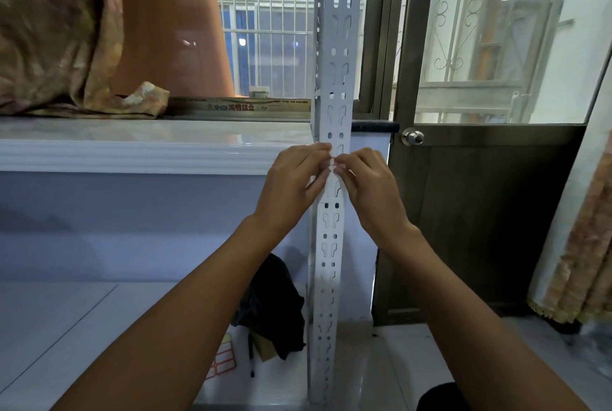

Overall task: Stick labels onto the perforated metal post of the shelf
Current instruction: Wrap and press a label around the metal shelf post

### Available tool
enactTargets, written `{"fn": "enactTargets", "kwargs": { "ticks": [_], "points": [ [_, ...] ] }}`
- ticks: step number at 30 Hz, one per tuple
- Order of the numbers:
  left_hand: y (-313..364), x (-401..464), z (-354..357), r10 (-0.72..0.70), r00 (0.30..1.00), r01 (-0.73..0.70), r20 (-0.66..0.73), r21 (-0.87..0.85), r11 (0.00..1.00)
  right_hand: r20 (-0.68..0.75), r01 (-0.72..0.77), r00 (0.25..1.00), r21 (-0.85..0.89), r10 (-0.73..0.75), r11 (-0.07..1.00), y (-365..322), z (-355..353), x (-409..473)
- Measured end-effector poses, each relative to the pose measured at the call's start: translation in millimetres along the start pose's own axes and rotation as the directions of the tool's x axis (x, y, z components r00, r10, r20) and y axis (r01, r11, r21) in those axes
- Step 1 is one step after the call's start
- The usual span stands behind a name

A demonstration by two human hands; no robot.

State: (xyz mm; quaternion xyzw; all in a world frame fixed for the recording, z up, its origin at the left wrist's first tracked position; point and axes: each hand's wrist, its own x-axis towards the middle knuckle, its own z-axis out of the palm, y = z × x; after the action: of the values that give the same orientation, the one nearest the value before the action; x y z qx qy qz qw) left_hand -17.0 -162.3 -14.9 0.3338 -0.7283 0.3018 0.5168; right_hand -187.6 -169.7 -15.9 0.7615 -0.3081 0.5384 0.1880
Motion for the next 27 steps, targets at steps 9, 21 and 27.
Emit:
{"fn": "enactTargets", "kwargs": {
  "ticks": [9,21,27],
  "points": [
    [-3.5,1.3,-6.0,0.043,0.998,-0.043,0.05,0.004,0.999,0.072,-0.114,0.991,-0.006,0.114,0.994,-10.5,2.0,10.0],
    [-2.7,-6.9,4.9,0.137,0.99,-0.138,0.016,0.096,0.986,-0.043,-0.308,0.945,0.22,0.325,0.926,-14.7,9.5,-4.1],
    [6.7,-5.1,8.7,0.114,0.992,-0.106,-0.046,0.159,0.982,-0.08,-0.318,0.934,0.255,0.347,0.913,-17.8,11.0,-17.5]
  ]
}}
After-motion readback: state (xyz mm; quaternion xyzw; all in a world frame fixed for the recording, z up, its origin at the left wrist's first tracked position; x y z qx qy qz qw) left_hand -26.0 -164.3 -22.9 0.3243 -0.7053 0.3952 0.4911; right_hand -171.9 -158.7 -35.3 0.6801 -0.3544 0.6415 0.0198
